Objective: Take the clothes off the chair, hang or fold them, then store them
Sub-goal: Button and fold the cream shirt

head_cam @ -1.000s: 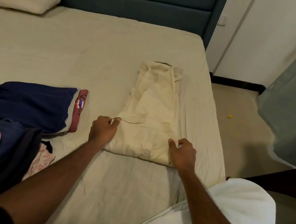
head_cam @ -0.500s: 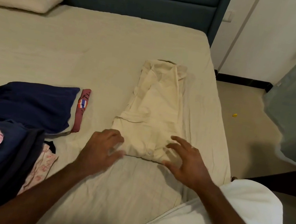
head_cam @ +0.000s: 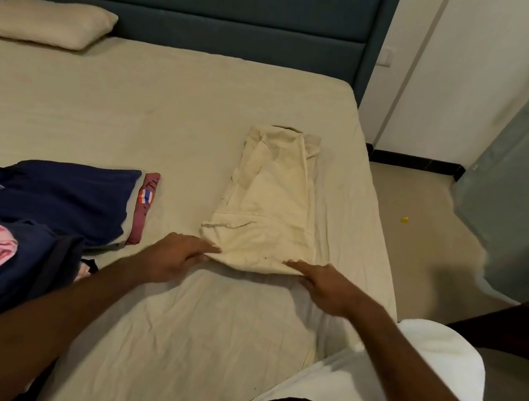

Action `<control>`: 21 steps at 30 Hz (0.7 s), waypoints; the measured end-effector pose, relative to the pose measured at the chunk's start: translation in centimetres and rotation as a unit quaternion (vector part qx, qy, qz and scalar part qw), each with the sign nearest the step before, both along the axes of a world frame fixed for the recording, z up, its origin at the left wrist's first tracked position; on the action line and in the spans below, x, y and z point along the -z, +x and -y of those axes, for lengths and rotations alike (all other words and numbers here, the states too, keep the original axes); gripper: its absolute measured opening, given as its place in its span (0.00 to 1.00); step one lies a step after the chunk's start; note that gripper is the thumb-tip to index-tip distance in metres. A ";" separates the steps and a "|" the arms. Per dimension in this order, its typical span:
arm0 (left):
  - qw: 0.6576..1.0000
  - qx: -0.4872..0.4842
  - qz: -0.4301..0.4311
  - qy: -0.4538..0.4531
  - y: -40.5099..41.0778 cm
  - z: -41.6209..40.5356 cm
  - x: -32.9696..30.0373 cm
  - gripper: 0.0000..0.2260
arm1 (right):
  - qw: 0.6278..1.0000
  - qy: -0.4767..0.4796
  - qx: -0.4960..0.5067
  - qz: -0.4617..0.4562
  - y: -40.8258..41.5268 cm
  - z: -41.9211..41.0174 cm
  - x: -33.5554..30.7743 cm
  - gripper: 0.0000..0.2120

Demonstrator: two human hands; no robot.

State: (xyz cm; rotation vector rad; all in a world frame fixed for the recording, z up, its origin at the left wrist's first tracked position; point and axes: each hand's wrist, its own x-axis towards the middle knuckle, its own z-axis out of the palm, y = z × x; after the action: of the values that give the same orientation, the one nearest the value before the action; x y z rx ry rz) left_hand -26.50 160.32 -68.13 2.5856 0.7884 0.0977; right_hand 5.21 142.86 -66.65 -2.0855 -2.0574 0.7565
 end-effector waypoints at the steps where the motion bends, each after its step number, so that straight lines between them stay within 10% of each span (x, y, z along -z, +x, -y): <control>1: 0.999 0.008 -0.004 -0.039 0.1 -0.2 -1.5 0.41 | 0.999 -0.018 0.008 -0.030 0.4 -0.2 -1.4 0.20; 12: 0.880 0.059 -0.149 -0.447 1.0 -1.1 -15.7 0.13 | 0.891 -0.265 0.001 -0.369 2.4 0.9 -12.3 0.11; 18: 0.903 -0.117 0.031 -0.413 3.9 -3.7 -13.3 0.12 | 0.933 -0.070 0.169 -0.310 2.9 -2.3 -11.0 0.08; 21: 0.874 -0.294 0.177 -0.345 8.0 -3.7 -10.5 0.11 | 0.880 0.124 0.341 -0.306 1.8 -5.4 -8.3 0.08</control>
State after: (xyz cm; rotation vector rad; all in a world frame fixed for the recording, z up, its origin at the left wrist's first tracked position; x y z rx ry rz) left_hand -18.51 164.06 -57.62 1.5394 1.1740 0.3819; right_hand 7.02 148.23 -58.39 -1.8804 -0.9400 0.8140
